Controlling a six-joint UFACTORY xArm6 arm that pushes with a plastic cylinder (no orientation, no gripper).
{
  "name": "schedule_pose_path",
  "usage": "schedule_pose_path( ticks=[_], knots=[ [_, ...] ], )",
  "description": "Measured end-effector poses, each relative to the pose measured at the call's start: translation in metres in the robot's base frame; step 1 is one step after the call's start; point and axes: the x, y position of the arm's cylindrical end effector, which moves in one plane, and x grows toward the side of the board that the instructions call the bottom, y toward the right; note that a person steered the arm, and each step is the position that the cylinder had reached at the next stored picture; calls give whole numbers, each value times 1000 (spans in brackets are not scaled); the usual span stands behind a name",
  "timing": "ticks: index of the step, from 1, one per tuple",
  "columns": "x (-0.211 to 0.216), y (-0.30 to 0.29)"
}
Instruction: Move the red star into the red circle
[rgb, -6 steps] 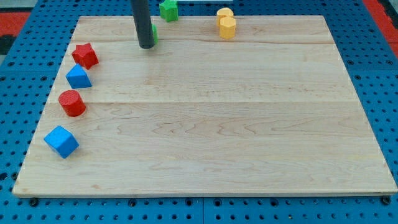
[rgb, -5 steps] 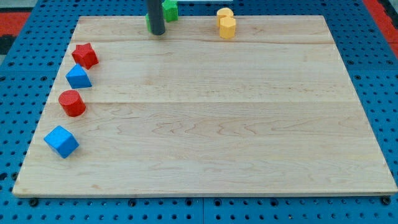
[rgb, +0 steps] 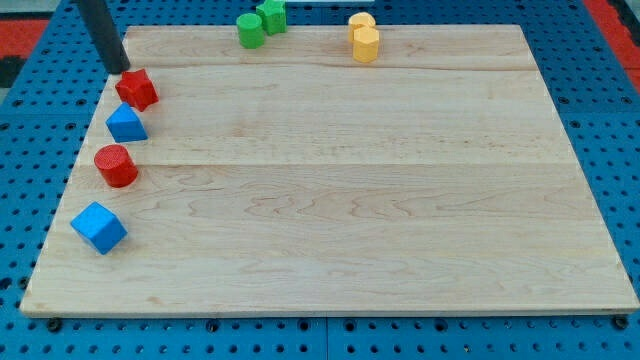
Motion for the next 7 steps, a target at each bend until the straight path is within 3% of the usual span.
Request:
schedule_pose_path(
  ticks=[2, 3, 4, 6, 7],
  knots=[
    [73, 127],
    [47, 151],
    [8, 126],
    [75, 83],
    [85, 78]
  ],
)
